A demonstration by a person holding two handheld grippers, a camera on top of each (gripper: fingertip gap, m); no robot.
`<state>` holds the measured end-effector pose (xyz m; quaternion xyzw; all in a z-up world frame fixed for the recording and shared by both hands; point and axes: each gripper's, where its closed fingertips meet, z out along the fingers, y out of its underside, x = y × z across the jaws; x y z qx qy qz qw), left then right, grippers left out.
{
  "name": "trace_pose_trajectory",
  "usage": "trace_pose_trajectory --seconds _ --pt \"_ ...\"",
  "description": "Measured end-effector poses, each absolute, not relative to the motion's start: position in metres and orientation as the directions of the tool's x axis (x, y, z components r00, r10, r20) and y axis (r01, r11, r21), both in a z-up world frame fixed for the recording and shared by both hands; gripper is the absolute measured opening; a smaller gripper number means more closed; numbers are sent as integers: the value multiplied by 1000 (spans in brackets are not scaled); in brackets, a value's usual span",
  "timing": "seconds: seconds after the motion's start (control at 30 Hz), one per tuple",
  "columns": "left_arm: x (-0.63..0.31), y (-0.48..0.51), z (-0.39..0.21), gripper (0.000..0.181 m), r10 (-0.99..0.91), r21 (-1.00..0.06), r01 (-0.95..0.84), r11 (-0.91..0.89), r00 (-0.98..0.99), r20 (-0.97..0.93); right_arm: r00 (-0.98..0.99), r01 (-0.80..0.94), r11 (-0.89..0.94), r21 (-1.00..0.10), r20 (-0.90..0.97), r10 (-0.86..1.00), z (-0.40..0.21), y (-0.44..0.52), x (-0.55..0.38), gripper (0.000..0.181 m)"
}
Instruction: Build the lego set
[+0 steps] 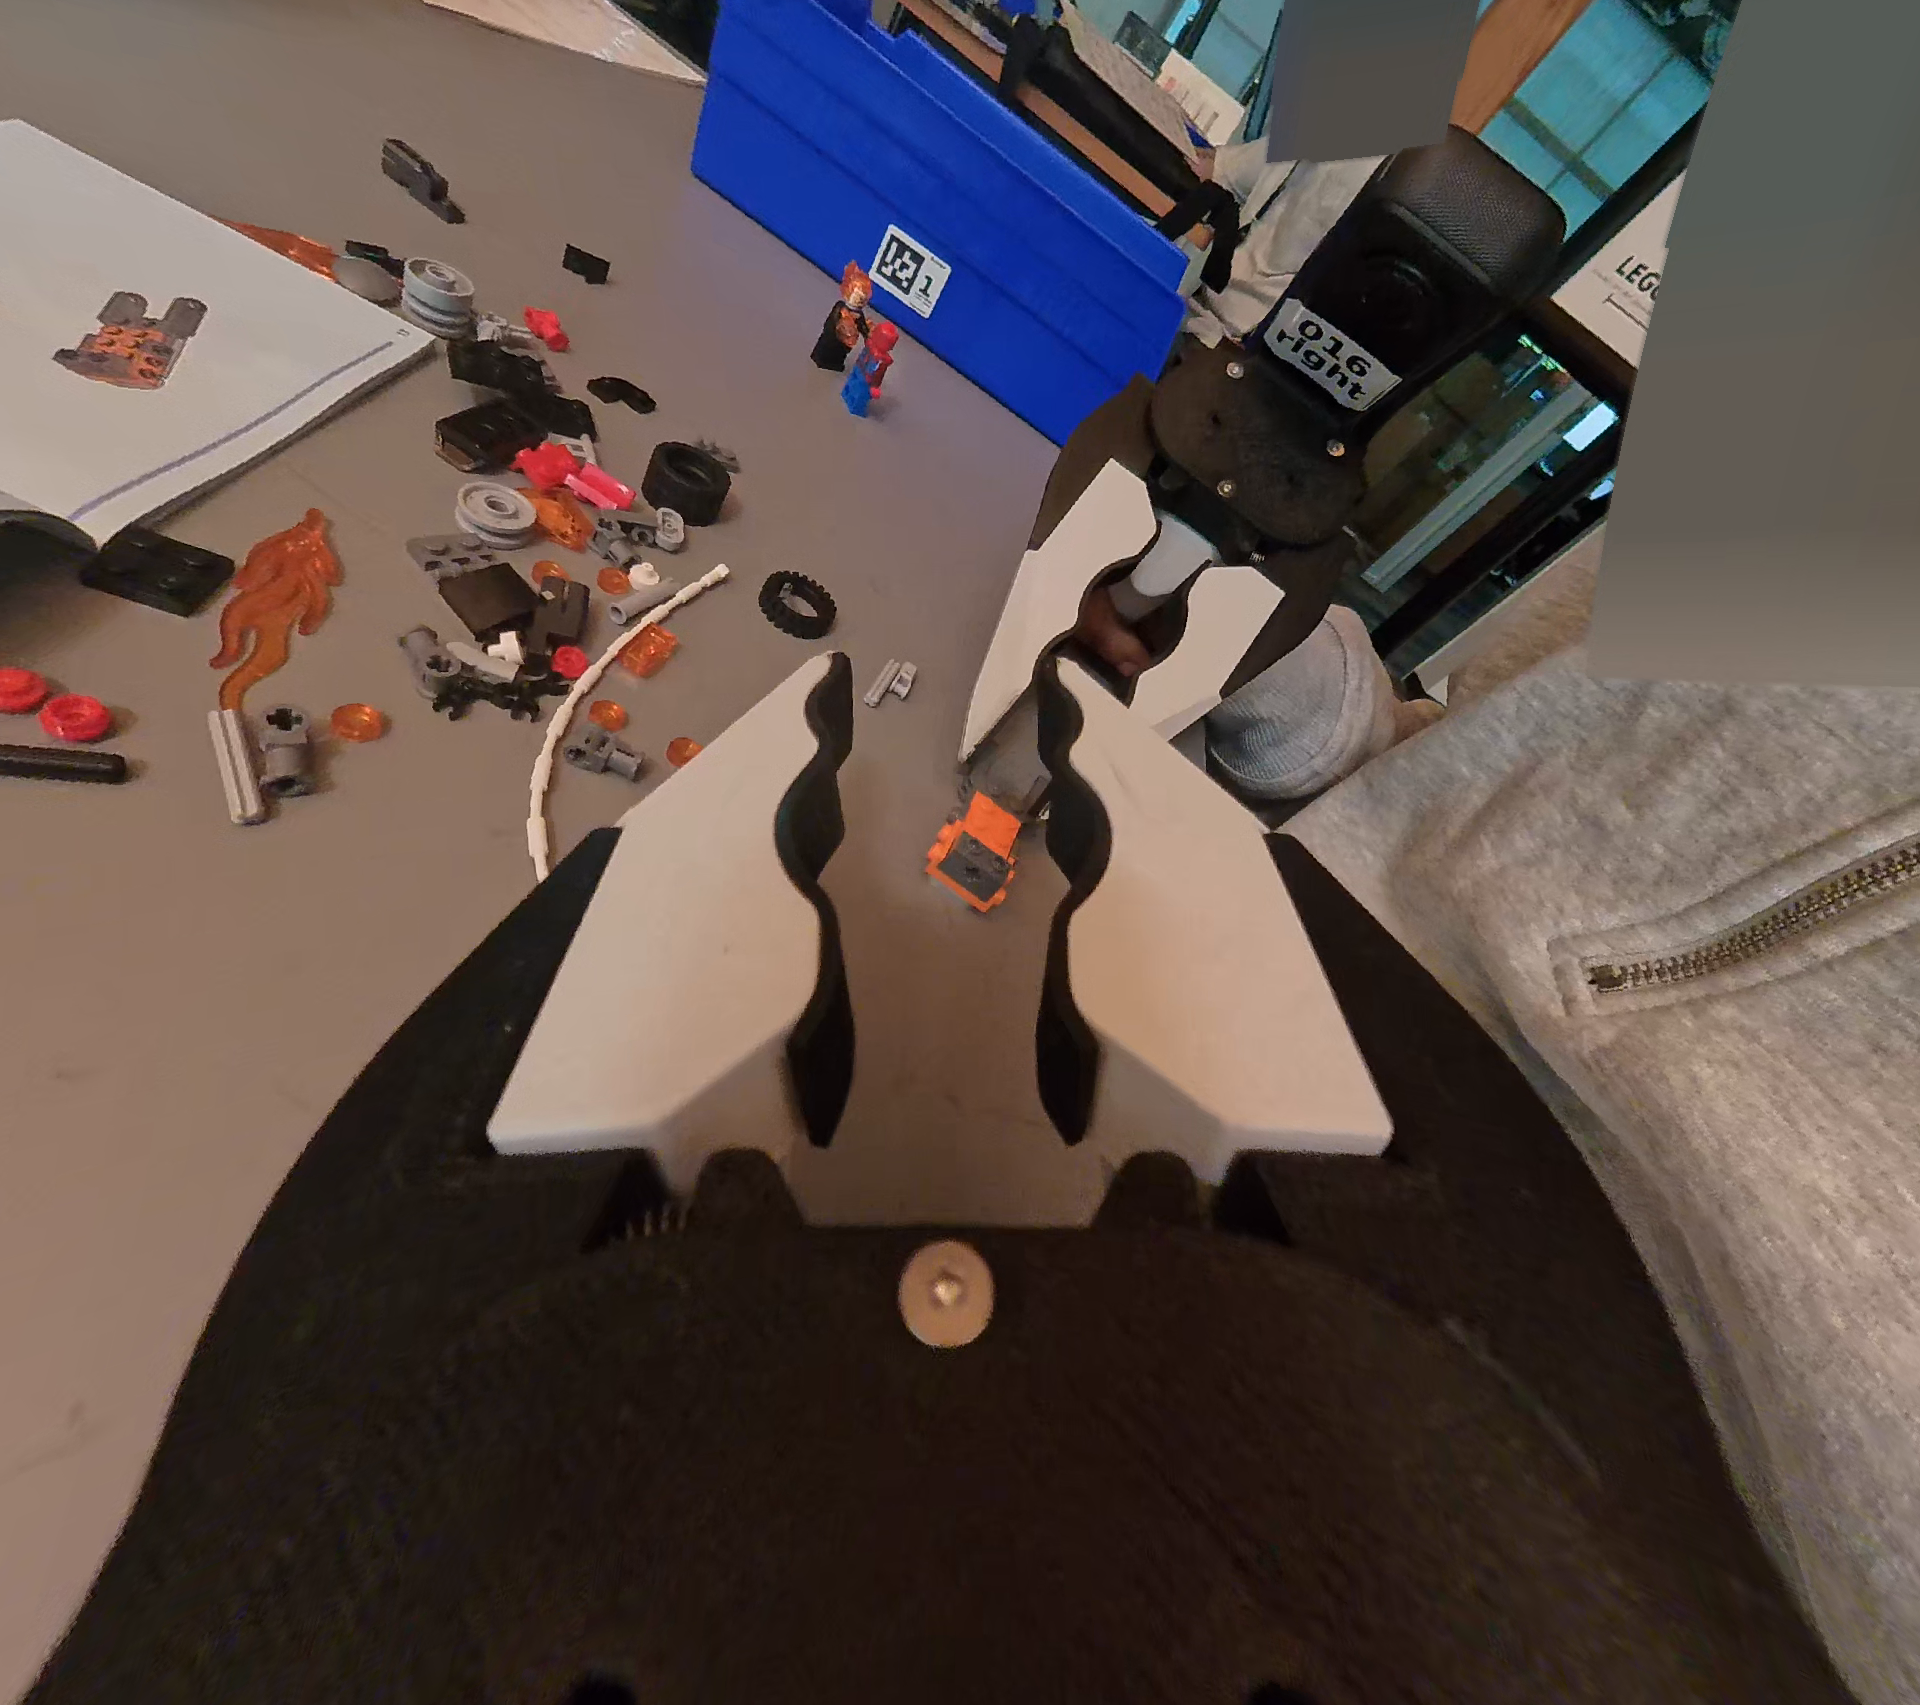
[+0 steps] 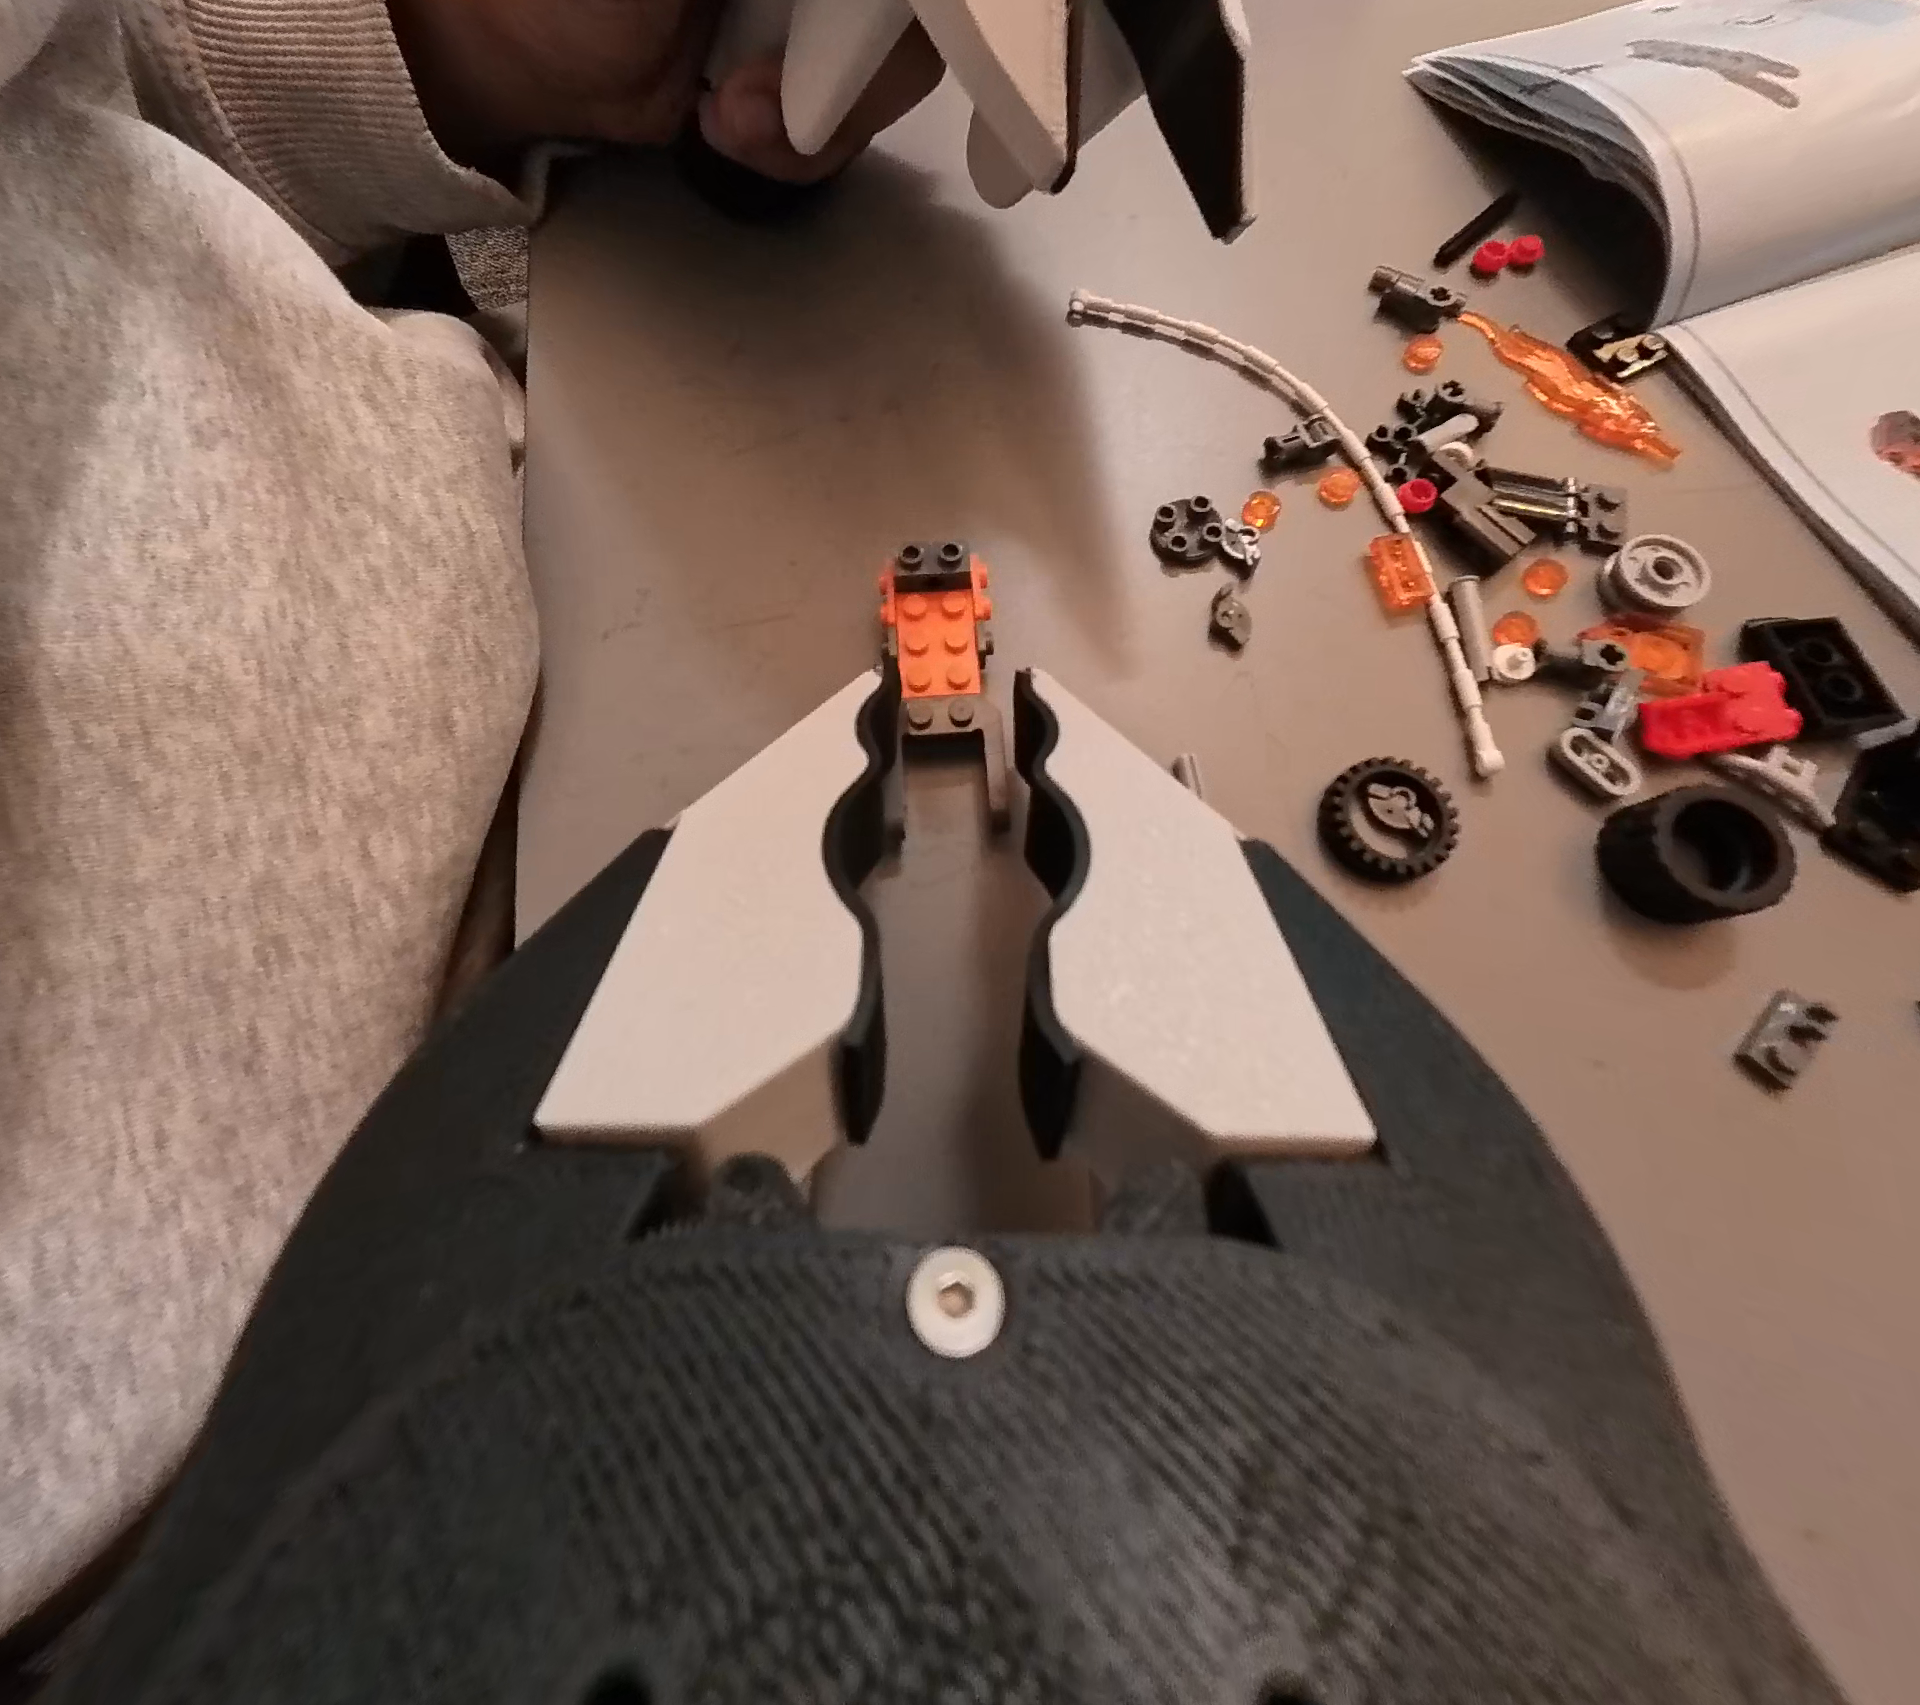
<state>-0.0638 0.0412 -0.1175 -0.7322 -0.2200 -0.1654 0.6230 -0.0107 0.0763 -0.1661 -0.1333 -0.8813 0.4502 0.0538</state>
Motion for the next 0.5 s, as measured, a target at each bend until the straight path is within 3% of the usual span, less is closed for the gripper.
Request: trace_pose_trajectory --seconds 0.5 --pt "-63 43 -118 36 100 -827 548 -124 836 539 -958 191 570 -799 -25 286 -170 77 -13 19"
